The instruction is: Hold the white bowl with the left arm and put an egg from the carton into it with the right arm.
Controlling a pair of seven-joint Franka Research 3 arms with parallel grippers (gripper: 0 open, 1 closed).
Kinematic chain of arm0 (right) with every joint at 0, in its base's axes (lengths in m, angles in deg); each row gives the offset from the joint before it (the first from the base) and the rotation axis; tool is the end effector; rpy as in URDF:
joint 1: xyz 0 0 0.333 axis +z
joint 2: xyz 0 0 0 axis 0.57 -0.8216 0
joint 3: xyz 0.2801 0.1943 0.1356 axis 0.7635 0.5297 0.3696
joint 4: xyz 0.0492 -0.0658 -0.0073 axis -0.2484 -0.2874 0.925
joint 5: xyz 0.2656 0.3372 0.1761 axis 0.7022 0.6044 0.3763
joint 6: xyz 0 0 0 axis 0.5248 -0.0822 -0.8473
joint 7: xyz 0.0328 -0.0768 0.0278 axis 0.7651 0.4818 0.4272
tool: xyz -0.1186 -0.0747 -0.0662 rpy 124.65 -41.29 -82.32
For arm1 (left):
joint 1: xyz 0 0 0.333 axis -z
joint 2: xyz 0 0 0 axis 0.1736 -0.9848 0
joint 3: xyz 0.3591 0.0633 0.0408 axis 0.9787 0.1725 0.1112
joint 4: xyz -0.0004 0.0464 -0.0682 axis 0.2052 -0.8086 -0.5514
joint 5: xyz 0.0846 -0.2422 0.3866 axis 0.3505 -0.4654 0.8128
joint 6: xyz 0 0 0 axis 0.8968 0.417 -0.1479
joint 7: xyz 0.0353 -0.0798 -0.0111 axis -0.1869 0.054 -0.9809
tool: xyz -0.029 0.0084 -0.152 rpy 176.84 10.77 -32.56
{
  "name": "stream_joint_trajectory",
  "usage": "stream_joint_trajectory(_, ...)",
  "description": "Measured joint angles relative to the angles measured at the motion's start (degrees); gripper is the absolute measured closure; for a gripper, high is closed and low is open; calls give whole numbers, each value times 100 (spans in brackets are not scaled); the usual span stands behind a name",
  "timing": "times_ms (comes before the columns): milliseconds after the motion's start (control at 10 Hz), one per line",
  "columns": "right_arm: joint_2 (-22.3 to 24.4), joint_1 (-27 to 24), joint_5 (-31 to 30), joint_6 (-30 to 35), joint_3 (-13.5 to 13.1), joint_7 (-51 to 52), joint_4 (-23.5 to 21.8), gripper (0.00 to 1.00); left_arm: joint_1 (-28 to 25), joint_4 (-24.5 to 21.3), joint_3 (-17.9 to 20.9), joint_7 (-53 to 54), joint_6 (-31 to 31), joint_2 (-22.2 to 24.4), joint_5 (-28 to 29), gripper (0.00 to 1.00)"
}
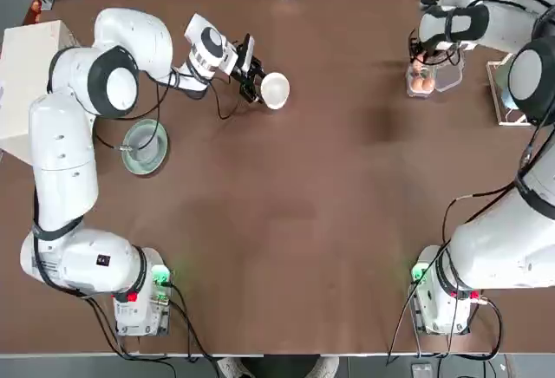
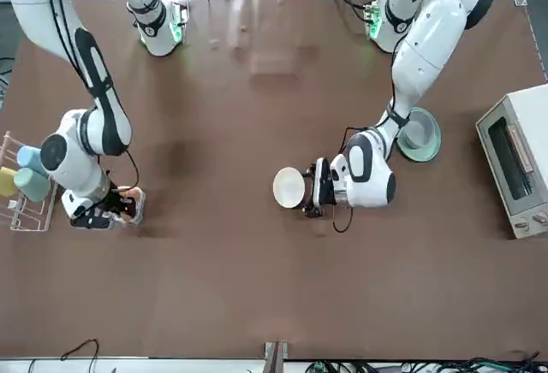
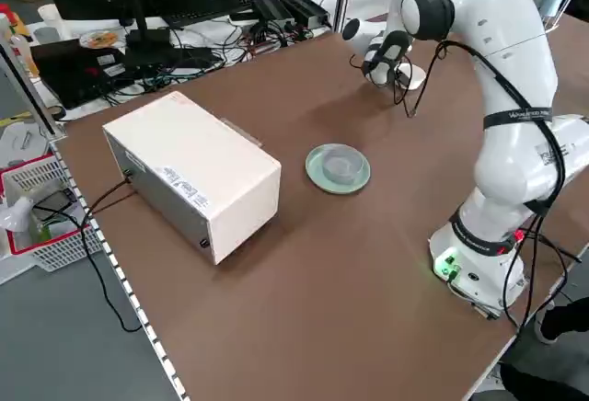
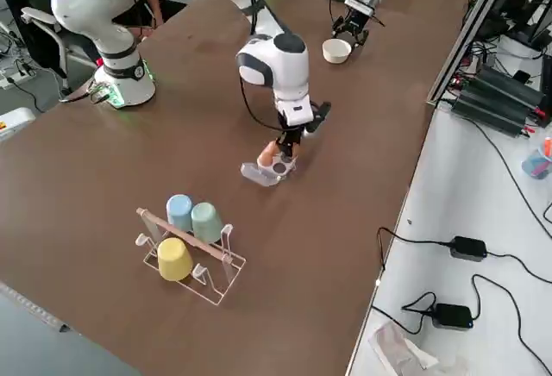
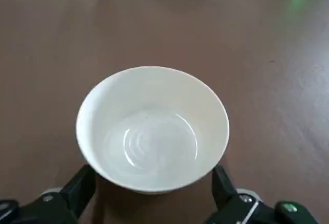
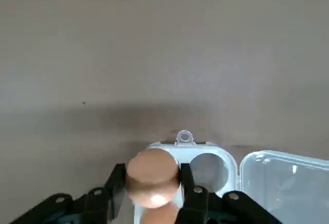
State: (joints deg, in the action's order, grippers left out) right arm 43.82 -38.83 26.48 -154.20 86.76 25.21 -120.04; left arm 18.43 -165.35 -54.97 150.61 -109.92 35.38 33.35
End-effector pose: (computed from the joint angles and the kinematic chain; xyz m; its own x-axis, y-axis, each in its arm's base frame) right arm 0.6944 -0.0233 0.1990 0.9917 -0.0510 0.1185 -0.0499 -0.9987 -0.0117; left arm 0.6535 -0.3894 0.0832 -0.0557 -0.6588 0.7503 -0.9828 0.1687 0.0752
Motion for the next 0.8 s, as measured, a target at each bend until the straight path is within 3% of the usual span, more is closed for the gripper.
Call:
stream_joint_trajectory(200, 107, 111, 313, 66, 95, 6, 11, 52, 1, 1, -1, 0, 0, 0, -2, 0)
stream_joint_trajectory(400, 121, 490, 1318, 42, 258, 39, 57, 52, 1, 2, -2, 0, 0, 0, -2, 0)
stream_joint_trajectory(800, 136, 1761, 3572, -316, 327, 16, 157, 52, 2, 6, -3, 0, 0, 0, -3, 0)
